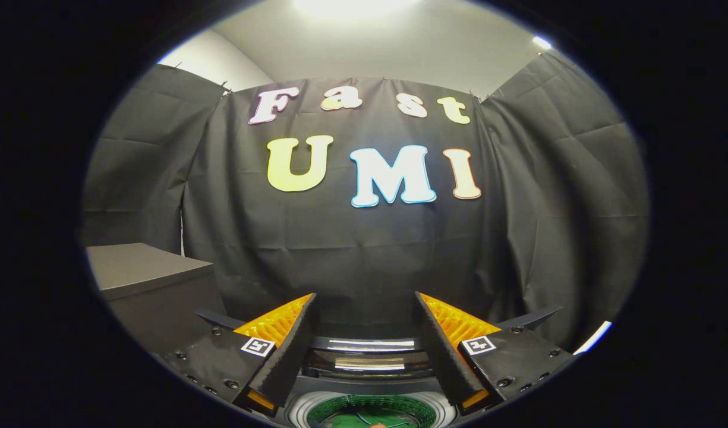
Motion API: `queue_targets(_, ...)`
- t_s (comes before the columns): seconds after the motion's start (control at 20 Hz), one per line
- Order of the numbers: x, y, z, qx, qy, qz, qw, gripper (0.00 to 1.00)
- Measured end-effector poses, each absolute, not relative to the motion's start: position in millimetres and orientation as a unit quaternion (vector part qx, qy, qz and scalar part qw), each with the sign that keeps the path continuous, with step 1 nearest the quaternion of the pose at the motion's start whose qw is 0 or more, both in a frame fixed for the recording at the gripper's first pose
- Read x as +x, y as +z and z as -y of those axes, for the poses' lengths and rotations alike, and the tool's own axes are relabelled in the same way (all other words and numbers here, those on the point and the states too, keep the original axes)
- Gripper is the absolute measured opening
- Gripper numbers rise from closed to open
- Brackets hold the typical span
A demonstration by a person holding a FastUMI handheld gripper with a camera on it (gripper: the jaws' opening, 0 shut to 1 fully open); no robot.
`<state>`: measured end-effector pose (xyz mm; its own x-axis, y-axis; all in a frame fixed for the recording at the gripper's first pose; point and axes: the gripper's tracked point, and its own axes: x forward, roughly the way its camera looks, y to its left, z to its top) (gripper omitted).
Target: Put the clothes into the washing machine and then close the washing machine lid.
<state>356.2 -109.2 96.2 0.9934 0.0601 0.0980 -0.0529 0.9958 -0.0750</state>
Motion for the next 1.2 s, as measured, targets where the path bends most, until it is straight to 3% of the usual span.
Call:
queue_targets(0.4, 320.6, 68.0, 110.1, -0.035, 0.032, 0.054, 0.997, 0.98)
queue_targets(0.6, 299.8, -4.3, 115.3, -0.036, 0.029, -0.038, 0.998, 0.98)
queue_targets(0.9, 219.9, -43.3, 118.1, -0.037, 0.024, -0.012, 0.999, 0.98)
queue_targets(1.2, 119.0, -32.8, 115.3, -0.033, 0.018, 0.033, 0.999, 0.97)
